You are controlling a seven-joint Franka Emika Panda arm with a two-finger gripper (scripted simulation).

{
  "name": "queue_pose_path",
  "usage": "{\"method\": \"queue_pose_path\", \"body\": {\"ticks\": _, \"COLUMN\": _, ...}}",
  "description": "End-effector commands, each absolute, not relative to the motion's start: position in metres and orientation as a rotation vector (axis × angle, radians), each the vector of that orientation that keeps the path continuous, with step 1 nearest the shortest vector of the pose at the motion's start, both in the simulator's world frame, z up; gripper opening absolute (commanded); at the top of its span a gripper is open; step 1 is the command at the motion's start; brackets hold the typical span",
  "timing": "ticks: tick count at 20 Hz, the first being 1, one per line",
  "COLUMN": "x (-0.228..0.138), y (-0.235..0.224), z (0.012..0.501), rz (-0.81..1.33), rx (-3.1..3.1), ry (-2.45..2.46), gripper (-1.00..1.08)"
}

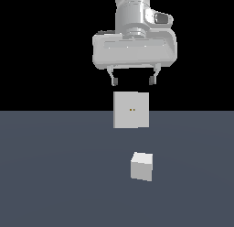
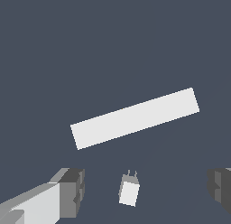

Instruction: Plug the charger into the wall socket.

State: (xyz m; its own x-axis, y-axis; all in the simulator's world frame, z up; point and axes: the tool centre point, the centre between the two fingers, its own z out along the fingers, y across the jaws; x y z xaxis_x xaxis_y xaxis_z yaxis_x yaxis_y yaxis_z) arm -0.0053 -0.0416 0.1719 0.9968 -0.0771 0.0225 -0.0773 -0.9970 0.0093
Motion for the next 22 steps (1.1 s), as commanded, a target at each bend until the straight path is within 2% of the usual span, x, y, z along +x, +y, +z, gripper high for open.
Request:
{"method": "queue_pose_path", "body": {"ticks": 1, "x": -0.012, "y": -0.042, "z": 0.166, "rz": 0.036, "rx": 3.128, "ry": -0.141, "gripper": 1.00}}
{"method": "queue_pose_path", "body": {"ticks": 22, "x": -0.105, "y": -0.042, "z": 0.073, "rz": 0.063, "rx": 3.101, "ry": -0.448, "gripper": 1.00}}
